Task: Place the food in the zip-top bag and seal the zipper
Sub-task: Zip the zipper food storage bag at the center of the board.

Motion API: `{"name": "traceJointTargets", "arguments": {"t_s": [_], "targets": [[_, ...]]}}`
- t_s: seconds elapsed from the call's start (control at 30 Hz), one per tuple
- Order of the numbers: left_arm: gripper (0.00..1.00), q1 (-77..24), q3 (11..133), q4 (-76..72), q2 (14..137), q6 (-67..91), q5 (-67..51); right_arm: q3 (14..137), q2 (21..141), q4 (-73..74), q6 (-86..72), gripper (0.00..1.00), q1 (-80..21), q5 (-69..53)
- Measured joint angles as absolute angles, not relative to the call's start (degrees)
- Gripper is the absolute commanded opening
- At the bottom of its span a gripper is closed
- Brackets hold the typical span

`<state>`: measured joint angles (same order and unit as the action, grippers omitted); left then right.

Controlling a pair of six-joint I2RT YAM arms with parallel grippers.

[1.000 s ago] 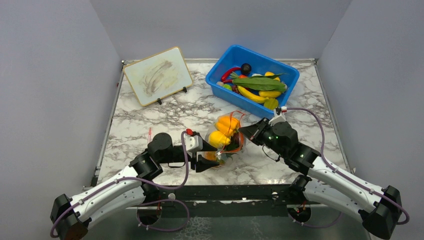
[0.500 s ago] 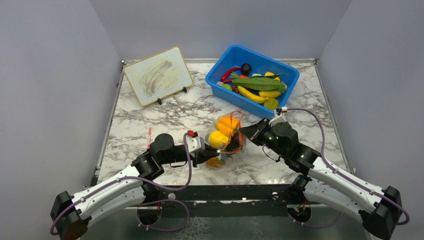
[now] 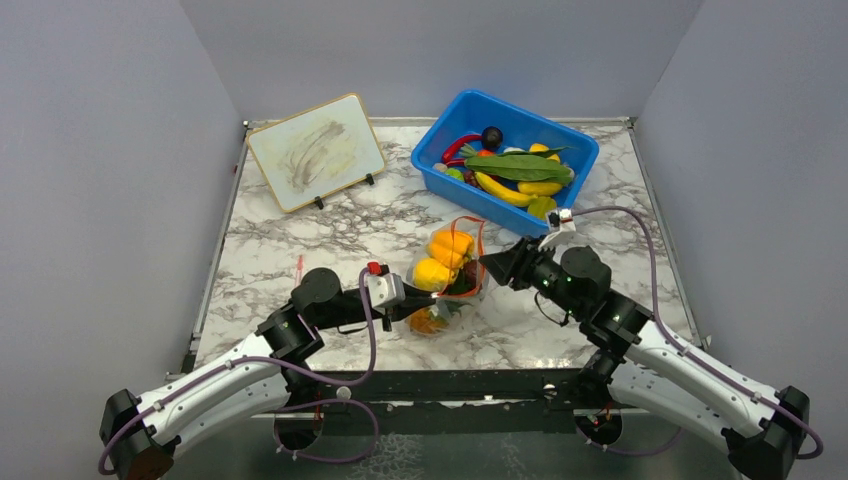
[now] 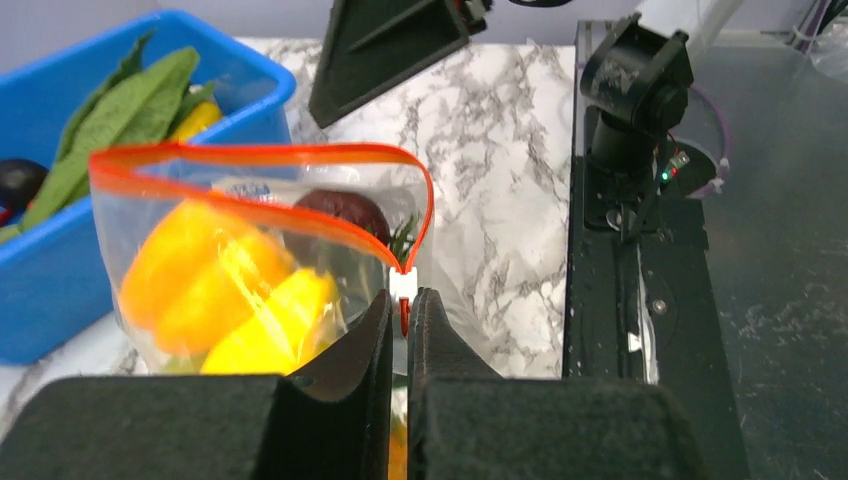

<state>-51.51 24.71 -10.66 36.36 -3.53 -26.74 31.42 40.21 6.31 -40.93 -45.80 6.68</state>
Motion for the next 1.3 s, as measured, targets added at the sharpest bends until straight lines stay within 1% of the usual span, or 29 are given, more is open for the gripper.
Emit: {"name": "traceJointTargets", "arguments": {"t_s": [0.13,0.3,0.37,0.4,0.43,0.6,0.7,0.83,0.9,1.0,1.17,1.3], "targets": [[0.0,-51.51,28.08,-9.37,36.99,-4.34,-26.46,32.91,35.29,6.17,-23.88,0.48,-45.8,-0.16],[0.0,-51.51,29.93,-7.94,37.95,-5.69,-26.48,35.0,31.99,6.04,-7.7,0.51,-45.8,-9.39],[0.0,-51.51,30.57,-7.42,38.48,-6.31,-26.5,36.62,32.84,6.44,-1.61,0.51,-45.8,-13.87],[0.0,-51.51,30.85,-7.11,38.65,-6.59,-26.5,37.89,33.45,6.57,2.48,0.51,-45.8,-17.96],[0.0,-51.51,31.16,-6.68,38.83,-6.94,-26.52,38.37,34.48,6.59,3.86,0.51,-45.8,-19.62],[0.0,-51.51,32.53,-4.6,39.33,-8.54,-26.83,42.09,39.81,7.66,16.43,0.52,-45.8,-35.51],[0.0,-51.51,33.08,-3.73,39.33,-8.99,-27.38,43.33,42.68,7.9,21.39,0.51,-45.82,-41.01],[0.0,-51.51,33.28,-3.11,39.29,-9.43,-27.9,45.91,46.83,8.58,26.02,0.42,-45.82,-45.52],[0.0,-51.51,33.28,-2.92,39.22,-9.61,-28.03,47.64,49.32,9.63,27.46,0.4,-45.82,-46.98],[0.0,-51.51,33.28,-2.83,39.03,-9.8,-28.1,49.34,52.64,10.81,28.82,0.41,-45.82,-48.14],[0.0,-51.51,33.28,-2.42,38.89,-10.28,-28.97,49.39,54.78,12.69,30.46,0.47,-46.02,-48.66],[0.0,-51.51,33.28,-2.15,38.89,-10.9,-30.28,49.47,56.38,12.95,31.64,0.47,-46.5,-48.73]]}}
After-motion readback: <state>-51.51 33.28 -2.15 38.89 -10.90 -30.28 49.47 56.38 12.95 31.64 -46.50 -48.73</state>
